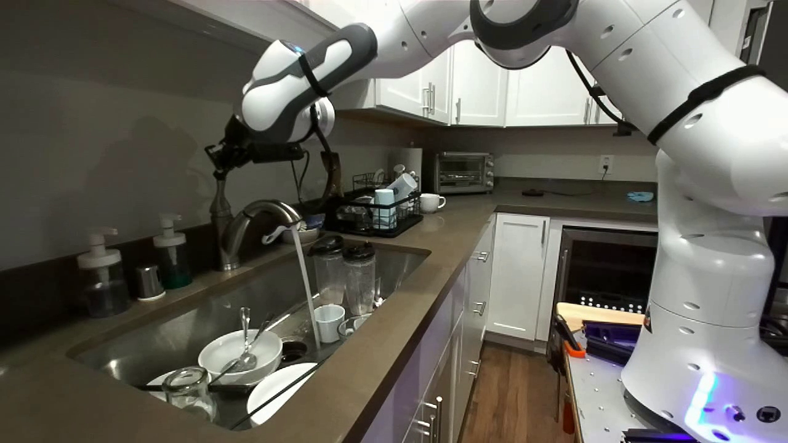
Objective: Open the tap
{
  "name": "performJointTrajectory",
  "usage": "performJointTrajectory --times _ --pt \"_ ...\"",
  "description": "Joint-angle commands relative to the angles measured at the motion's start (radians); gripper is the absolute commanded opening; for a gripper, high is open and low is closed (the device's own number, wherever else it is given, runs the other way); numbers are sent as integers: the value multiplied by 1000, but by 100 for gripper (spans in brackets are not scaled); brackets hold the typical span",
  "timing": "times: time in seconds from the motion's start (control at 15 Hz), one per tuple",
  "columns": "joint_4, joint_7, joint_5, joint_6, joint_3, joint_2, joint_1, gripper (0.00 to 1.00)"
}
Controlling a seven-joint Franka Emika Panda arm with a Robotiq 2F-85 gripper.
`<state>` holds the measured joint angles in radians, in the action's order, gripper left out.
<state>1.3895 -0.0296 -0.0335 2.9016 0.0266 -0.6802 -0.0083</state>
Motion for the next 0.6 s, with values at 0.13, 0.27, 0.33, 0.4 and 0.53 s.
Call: performJointTrajectory --times 0.13,0.27,0.33,0.4,0.53 --pt "36 11 11 34 -14 26 -4 2" --pt "64 16 5 -1 -9 55 -3 3" --pt "84 20 3 -16 -9 73 -4 3" --pt "104 19 -3 -24 -2 89 -1 3" --pt "145 15 -8 -29 9 125 2 3"
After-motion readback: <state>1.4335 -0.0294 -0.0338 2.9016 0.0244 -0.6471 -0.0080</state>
